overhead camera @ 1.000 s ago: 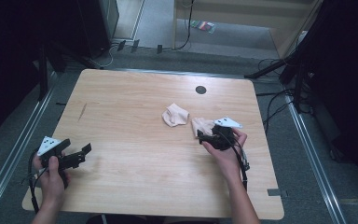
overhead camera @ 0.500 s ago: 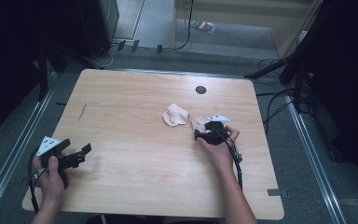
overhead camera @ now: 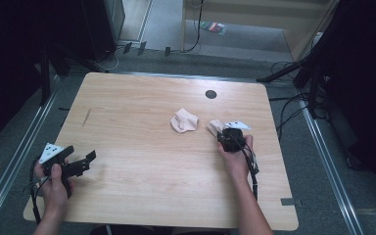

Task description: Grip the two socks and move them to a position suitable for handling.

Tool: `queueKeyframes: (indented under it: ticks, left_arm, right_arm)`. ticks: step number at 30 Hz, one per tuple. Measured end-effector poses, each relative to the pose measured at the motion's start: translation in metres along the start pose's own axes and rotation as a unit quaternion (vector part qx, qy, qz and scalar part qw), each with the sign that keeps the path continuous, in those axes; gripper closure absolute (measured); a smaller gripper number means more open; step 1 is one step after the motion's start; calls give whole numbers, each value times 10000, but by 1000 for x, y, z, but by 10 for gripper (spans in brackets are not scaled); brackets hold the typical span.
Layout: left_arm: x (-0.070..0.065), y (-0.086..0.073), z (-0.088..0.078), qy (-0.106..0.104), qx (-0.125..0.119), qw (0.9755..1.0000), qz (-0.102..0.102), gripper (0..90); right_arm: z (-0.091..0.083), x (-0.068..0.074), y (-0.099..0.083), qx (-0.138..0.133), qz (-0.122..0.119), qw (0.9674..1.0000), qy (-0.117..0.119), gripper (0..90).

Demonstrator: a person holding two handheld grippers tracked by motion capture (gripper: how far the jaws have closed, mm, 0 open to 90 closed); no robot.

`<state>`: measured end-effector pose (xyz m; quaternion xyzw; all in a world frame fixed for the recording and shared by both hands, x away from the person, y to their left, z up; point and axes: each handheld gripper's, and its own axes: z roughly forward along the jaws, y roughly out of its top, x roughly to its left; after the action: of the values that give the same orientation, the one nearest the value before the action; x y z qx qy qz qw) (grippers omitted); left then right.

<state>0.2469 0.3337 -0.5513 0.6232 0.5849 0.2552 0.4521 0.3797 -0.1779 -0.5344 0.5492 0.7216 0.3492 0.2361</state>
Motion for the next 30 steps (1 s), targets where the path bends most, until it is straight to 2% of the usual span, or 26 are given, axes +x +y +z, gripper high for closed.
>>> queueKeyframes:
  ticks: [3,6,8,9,10,12,13,14,15,16,19,20,21,22,23,24,25,30]
  left_arm:
    - [0,0,0,9,5,10000,14,79]
    - [-1,0,0,23,-8,10000,23,79]
    - [-1,0,0,32,-8,10000,19,79]
    - [-1,0,0,45,-9,10000,15,79]
    - [-1,0,0,45,-9,10000,15,79]
    - [-1,0,0,96,-29,9999,28,79]
    - [-2,0,0,134,-34,9999,45,79]
    - [-3,0,0,189,-2,9998,83,79]
    - [-3,0,0,189,-2,9998,83,79]
    - [-4,0,0,241,21,9996,123,79]
    - [-4,0,0,264,31,9996,136,79]
    - [-4,0,0,261,25,9996,132,79]
    - [-4,0,0,261,25,9996,132,79]
    - [-4,0,0,262,22,9996,116,79]
    - [-4,0,0,262,22,9996,116,79]
    - [-4,0,0,266,30,9996,122,79]
    - [-4,0,0,266,30,9996,122,79]
    - [-7,1,1,323,91,9993,184,79]
  right_arm:
    - [-9,0,1,-101,103,9998,137,779]
    - [-35,7,4,-383,123,9986,331,779]
    - [-42,9,5,-467,130,9981,387,779]
    - [-56,14,6,-605,161,9968,502,778]
    - [-56,14,6,-605,161,9968,502,778]
    - [-73,24,6,-749,223,9948,658,778]
    - [-73,24,6,-749,223,9948,658,778]
    - [-84,35,6,-819,165,9939,725,778]
    - [-84,35,6,-819,165,9939,725,778]
    - [-91,44,6,-835,132,9933,785,778]
    - [-97,52,7,-839,42,9931,821,778]
    - [-103,61,7,-885,0,9920,900,778]
    - [-103,61,7,-885,0,9920,900,778]
    - [-108,69,6,-893,-50,9911,988,777]
    - [-108,69,6,-893,-50,9911,988,777]
    - [-111,78,3,-923,-100,9906,1003,777]
    - [-111,82,0,-916,-161,9910,965,777]
    - [-104,95,-13,-776,-191,9912,1060,776]
